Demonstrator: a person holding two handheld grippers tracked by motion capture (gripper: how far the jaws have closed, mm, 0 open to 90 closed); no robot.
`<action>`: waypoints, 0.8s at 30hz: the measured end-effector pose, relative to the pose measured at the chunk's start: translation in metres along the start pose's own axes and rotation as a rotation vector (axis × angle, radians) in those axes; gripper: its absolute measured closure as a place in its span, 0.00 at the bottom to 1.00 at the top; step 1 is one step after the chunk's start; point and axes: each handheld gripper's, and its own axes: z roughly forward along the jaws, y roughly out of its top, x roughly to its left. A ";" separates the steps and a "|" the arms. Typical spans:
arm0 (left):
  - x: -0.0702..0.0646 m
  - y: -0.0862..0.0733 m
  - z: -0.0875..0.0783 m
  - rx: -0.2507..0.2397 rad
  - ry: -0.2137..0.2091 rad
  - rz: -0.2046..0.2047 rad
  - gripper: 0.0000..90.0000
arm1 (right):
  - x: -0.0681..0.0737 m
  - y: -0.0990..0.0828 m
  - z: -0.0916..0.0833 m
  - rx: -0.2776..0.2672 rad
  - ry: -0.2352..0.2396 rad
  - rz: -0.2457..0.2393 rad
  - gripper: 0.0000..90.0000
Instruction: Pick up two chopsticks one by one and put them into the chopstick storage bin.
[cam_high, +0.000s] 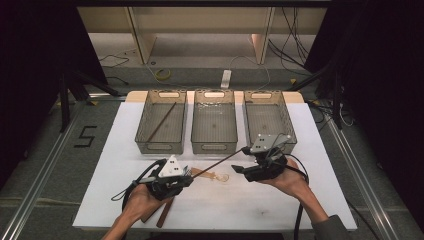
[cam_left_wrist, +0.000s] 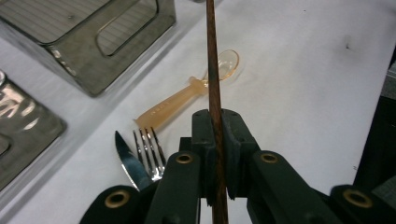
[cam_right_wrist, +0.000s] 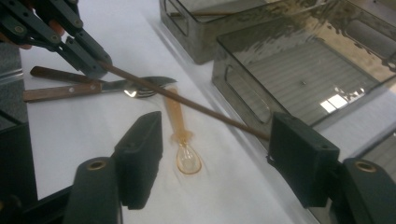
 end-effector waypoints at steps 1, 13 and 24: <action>0.001 0.000 0.000 -0.003 0.008 -0.004 0.94 | 0.000 -0.004 0.000 -0.003 -0.037 0.020 0.36; 0.018 -0.003 -0.014 -0.054 0.088 -0.105 0.94 | -0.003 -0.032 -0.002 -0.086 -0.049 0.163 0.32; 0.030 -0.004 -0.023 -0.077 0.146 -0.153 0.94 | 0.002 -0.049 -0.010 -0.161 -0.054 0.218 0.32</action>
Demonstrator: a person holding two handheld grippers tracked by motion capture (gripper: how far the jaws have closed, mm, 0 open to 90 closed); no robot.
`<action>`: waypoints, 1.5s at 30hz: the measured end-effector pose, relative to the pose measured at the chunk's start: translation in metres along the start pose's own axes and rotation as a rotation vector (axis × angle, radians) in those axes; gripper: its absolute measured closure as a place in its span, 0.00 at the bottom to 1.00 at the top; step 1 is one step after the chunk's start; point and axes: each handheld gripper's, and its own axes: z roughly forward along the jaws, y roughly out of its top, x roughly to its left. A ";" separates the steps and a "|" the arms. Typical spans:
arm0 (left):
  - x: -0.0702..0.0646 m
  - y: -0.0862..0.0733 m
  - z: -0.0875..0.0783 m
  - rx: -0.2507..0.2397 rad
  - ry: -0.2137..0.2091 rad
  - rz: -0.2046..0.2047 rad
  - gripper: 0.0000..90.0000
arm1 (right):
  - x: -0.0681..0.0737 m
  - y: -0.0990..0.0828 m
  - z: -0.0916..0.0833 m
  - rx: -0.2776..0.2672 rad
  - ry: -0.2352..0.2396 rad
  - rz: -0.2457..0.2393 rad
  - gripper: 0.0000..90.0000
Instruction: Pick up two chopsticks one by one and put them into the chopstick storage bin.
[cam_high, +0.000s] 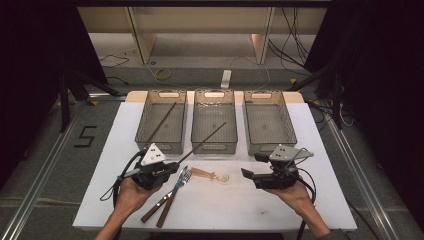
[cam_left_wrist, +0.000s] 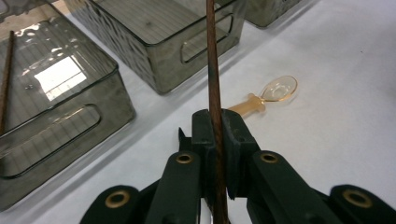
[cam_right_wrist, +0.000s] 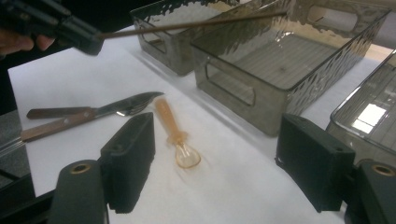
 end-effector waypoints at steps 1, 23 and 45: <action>0.002 0.001 -0.001 -0.003 0.005 -0.002 0.94 | 0.001 -0.001 -0.001 0.003 0.005 0.000 0.32; 0.070 0.028 0.008 -0.066 0.166 -0.169 0.94 | 0.011 -0.025 -0.018 -0.003 0.003 0.014 0.30; 0.114 0.035 0.031 -0.003 0.235 -0.264 0.94 | 0.020 -0.032 -0.027 -0.001 0.029 0.002 0.30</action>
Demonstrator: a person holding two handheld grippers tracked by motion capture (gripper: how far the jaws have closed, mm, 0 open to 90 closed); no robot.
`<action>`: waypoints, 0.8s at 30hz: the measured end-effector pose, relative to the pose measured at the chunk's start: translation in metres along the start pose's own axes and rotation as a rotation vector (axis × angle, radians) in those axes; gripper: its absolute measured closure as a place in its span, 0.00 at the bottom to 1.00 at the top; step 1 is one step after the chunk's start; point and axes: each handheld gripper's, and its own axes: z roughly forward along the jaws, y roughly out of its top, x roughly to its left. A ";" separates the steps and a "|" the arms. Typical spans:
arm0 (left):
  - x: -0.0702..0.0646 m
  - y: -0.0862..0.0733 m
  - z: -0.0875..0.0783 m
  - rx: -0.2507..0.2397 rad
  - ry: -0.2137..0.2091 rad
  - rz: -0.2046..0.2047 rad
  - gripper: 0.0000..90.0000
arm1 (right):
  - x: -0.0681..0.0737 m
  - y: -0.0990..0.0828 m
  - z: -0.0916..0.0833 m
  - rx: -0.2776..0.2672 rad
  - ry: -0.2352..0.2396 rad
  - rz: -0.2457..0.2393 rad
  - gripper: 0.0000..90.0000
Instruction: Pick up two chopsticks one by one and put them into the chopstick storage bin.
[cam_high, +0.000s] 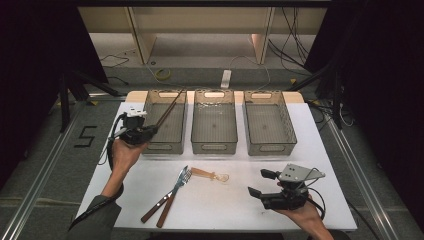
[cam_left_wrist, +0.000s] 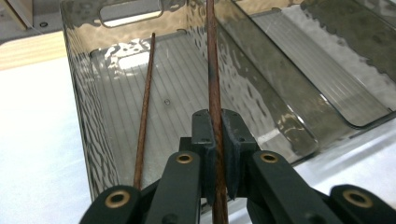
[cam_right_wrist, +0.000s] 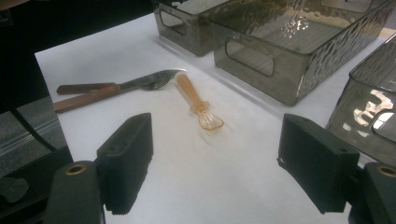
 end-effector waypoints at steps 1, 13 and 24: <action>0.001 0.001 0.001 0.004 0.001 -0.003 0.94 | 0.000 0.000 0.000 0.000 0.000 0.000 0.30; 0.009 0.006 0.014 0.051 0.013 -0.016 0.94 | 0.002 -0.001 -0.001 0.002 0.016 -0.005 0.30; 0.014 0.004 0.025 0.092 0.044 -0.037 0.93 | 0.002 -0.001 -0.002 0.002 0.019 -0.010 0.30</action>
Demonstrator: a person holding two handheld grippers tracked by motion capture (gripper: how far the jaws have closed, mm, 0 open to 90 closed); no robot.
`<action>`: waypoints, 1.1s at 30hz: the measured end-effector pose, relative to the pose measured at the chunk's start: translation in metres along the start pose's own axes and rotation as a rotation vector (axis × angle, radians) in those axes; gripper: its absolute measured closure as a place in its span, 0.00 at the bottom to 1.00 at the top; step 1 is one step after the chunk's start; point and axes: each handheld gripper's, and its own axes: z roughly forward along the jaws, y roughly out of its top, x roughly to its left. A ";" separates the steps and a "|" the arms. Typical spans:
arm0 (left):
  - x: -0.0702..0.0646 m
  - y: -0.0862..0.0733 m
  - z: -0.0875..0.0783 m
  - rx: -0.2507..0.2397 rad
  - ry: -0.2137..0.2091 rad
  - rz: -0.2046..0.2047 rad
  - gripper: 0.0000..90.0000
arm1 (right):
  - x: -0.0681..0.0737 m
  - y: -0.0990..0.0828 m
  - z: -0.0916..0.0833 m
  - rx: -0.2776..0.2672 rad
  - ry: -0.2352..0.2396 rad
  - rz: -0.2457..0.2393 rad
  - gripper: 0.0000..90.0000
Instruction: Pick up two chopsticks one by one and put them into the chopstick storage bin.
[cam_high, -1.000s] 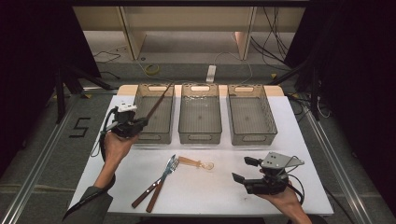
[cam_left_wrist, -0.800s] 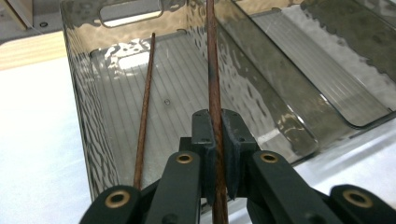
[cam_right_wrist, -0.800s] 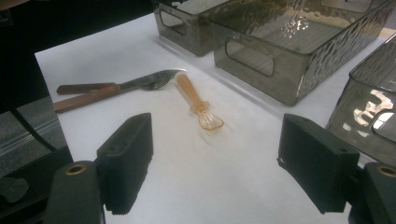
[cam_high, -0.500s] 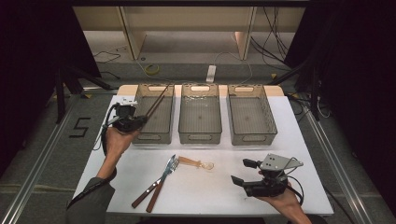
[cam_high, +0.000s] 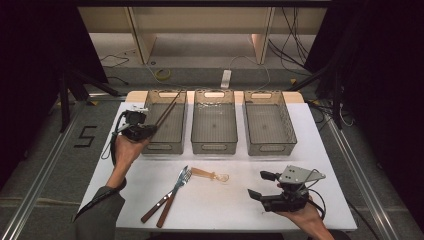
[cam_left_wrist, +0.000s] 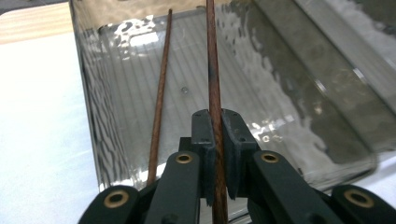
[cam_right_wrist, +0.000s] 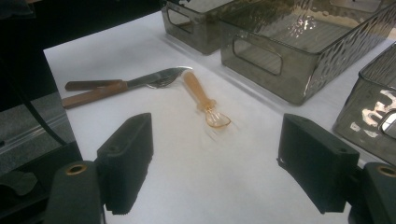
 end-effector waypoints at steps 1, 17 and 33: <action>0.001 0.000 0.002 0.002 0.005 -0.005 0.93 | 0.000 0.000 0.000 0.000 0.000 0.000 0.30; -0.011 0.001 -0.021 -0.067 -0.081 -0.043 0.38 | 0.000 0.000 0.000 0.002 0.005 -0.001 0.30; -0.044 -0.018 -0.035 -0.015 -0.197 0.133 0.24 | 0.001 -0.001 -0.002 -0.008 0.000 0.001 0.30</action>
